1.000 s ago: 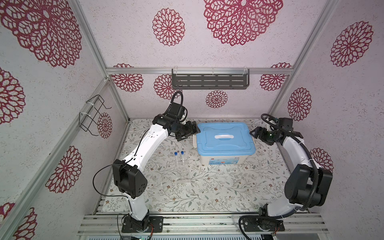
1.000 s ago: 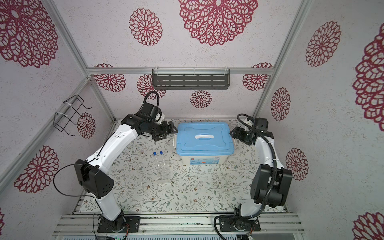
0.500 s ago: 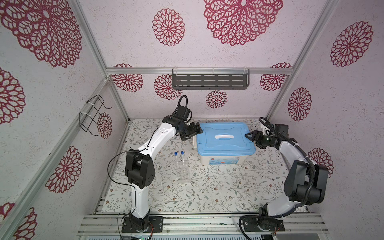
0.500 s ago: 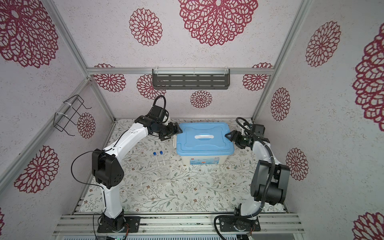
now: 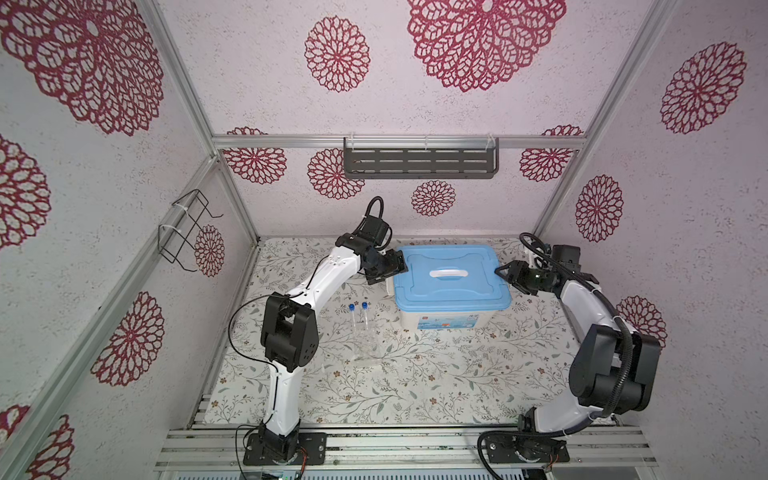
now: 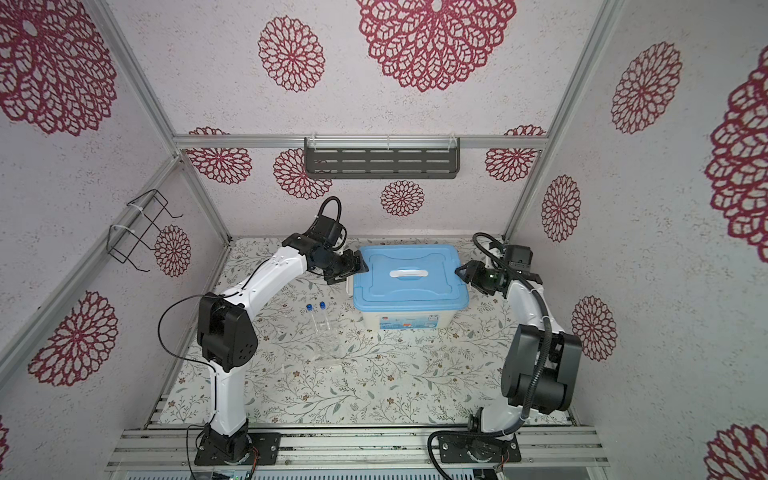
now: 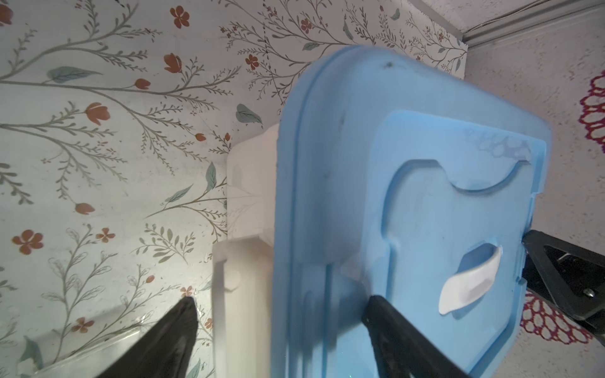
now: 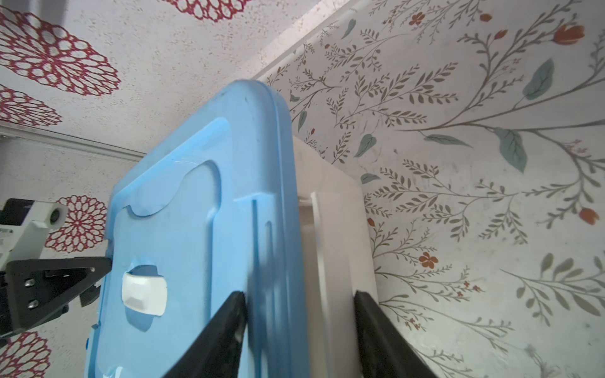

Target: Organize the chemistry lab equipment

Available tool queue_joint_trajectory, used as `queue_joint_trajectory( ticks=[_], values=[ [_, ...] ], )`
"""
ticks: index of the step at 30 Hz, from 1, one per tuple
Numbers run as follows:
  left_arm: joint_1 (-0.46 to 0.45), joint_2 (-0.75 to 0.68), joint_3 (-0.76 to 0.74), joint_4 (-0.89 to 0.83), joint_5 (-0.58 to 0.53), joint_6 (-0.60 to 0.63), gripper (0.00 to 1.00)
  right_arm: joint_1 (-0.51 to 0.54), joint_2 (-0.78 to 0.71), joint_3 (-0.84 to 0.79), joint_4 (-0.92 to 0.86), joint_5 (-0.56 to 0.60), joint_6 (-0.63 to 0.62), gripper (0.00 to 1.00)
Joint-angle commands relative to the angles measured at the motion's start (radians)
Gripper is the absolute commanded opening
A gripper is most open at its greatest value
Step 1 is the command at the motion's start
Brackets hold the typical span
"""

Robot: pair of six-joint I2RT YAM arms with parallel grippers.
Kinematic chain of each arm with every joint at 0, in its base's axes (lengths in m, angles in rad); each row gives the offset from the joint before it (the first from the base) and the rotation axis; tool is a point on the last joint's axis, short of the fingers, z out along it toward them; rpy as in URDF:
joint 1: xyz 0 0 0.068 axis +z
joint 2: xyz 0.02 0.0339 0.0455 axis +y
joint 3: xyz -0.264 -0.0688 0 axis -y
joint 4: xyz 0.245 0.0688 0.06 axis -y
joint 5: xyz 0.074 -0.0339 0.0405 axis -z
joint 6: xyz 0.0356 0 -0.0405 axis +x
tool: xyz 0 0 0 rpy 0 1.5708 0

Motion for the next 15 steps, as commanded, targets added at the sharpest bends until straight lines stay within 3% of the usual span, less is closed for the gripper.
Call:
queue_joint_trajectory(
  ticks=[1, 7, 15],
  values=[
    [-0.003, 0.022, 0.032, 0.014, -0.017, 0.017, 0.82, 0.044, -0.032, 0.031, -0.109, 0.098, -0.075, 0.54],
    [-0.006, 0.061, 0.094, -0.014, -0.003, 0.020, 0.77, 0.111, -0.040, 0.071, -0.174, 0.192, -0.114, 0.51],
    [-0.015, 0.051, 0.096, -0.028, -0.016, 0.022, 0.76, 0.201, -0.030, 0.114, -0.261, 0.414, -0.142, 0.43]
  ],
)
